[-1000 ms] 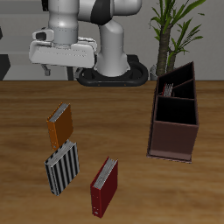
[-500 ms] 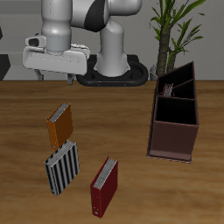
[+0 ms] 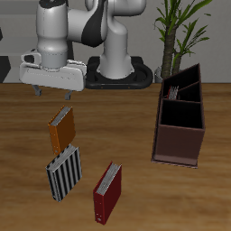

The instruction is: Place the right red book into the left desk caddy's front compartment and place the orange book into the left desk caddy's left compartment and place the striped book into the left desk caddy's left compartment

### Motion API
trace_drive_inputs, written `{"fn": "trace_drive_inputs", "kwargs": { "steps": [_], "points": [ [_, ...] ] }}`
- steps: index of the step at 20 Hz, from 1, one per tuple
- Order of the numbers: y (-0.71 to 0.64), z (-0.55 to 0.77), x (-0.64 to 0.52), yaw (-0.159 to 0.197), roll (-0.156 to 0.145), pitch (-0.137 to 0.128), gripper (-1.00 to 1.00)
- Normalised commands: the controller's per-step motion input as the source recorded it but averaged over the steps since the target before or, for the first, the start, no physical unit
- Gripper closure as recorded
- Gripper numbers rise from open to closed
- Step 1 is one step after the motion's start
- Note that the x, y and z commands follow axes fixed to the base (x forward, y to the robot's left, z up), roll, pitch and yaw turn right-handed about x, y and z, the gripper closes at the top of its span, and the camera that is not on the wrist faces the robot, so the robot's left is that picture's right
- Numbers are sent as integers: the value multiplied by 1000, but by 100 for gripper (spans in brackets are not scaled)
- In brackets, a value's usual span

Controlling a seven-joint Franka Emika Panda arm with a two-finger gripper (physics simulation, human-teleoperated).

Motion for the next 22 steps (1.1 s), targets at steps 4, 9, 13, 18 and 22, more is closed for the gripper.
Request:
{"fn": "trace_drive_inputs", "kwargs": {
  "steps": [4,9,13,18,22],
  "points": [
    [45,-174,48,-22,15,9,-100],
    [32,-261,169,-18,17,14,-100],
    [36,-124,31,-21,3,-3,-100],
    [11,-331,65,3,9,27,-100],
    [-10,-219,22,-3,18,18,-100]
  ]
}}
